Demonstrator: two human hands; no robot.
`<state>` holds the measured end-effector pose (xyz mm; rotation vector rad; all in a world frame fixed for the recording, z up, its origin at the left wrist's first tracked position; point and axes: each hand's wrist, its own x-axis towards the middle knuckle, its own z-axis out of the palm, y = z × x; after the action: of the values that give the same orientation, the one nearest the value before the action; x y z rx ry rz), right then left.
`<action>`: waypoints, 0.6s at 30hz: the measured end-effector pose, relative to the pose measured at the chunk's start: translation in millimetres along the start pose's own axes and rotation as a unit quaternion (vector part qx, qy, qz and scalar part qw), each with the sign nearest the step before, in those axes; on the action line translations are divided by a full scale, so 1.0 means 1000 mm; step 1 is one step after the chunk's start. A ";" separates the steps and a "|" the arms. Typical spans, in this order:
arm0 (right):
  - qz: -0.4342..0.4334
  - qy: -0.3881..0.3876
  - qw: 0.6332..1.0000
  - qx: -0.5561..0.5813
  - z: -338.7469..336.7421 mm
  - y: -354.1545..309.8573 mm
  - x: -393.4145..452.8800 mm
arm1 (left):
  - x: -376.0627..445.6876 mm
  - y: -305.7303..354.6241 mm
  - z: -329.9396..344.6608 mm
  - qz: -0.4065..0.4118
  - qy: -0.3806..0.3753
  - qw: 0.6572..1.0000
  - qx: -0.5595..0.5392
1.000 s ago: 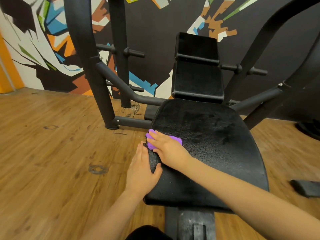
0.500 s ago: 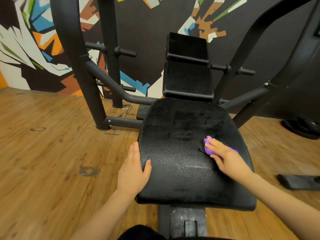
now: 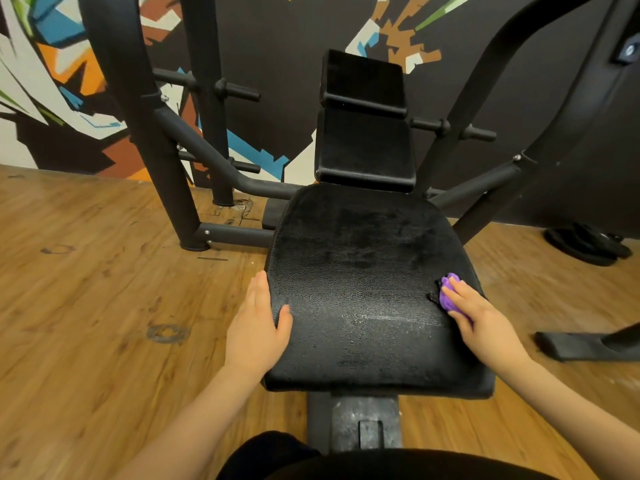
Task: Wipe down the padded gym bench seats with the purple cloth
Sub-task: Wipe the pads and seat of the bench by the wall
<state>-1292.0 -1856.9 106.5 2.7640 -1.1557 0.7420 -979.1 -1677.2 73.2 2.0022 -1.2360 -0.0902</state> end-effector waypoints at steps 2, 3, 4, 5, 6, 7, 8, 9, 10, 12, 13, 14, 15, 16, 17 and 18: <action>0.000 -0.001 1.000 0.001 -0.001 -0.002 -0.009 | 0.000 0.000 0.000 -0.001 -0.004 1.000 0.000; -0.003 0.000 1.000 -0.004 -0.001 -0.004 -0.012 | 0.000 0.000 0.000 -0.001 -0.005 1.000 0.000; -0.005 -0.001 1.000 -0.010 -0.002 -0.005 -0.014 | 0.001 0.000 0.000 -0.001 -0.005 1.000 -0.001; -0.008 -0.006 1.000 -0.017 -0.003 -0.005 -0.015 | 0.001 0.000 0.000 -0.001 -0.005 1.000 -0.001; -0.014 -0.014 0.999 -0.030 -0.004 -0.003 -0.015 | 0.001 0.000 0.000 -0.002 -0.003 1.000 -0.002; -0.029 -0.025 0.998 -0.047 -0.005 0.000 -0.015 | 0.001 0.000 0.000 -0.001 -0.003 1.000 -0.002; -0.047 -0.040 0.996 -0.063 -0.008 0.005 -0.013 | 0.001 0.000 0.000 -0.001 -0.003 1.000 -0.001; -0.060 -0.056 0.994 -0.070 -0.010 0.011 -0.010 | 0.001 0.000 0.000 -0.001 -0.003 1.000 -0.001; -0.070 -0.064 0.993 -0.072 -0.012 0.015 -0.007 | 0.000 0.000 0.001 -0.002 -0.002 1.000 -0.002; -0.060 -0.066 0.994 -0.061 -0.017 0.020 0.004 | 0.000 0.000 0.001 -0.002 -0.001 1.000 -0.005; -0.046 -0.052 0.996 -0.050 -0.017 0.020 0.009 | 0.000 0.000 0.001 -0.003 -0.002 1.000 -0.005; -0.037 -0.039 0.998 -0.037 -0.015 0.018 0.012 | 0.000 -0.001 0.001 -0.004 -0.002 1.000 -0.004; -0.025 -0.033 0.999 -0.025 -0.012 0.015 0.014 | 0.001 -0.001 0.001 -0.004 -0.002 1.000 -0.002; -0.016 -0.027 0.999 -0.018 -0.010 0.010 0.013 | 0.001 -0.001 0.001 -0.005 -0.002 1.000 -0.001; -0.021 -0.014 1.000 -0.018 -0.008 0.008 0.010 | 0.001 -0.001 0.000 -0.006 -0.001 1.000 -0.002; -0.030 -0.002 0.999 -0.021 -0.008 0.006 0.005 | 0.001 0.000 0.000 -0.007 -0.001 1.000 -0.002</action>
<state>-1295.7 -1862.8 114.9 2.7533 -1.0714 0.6986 -978.9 -1678.0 73.3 2.0078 -1.2221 -0.1026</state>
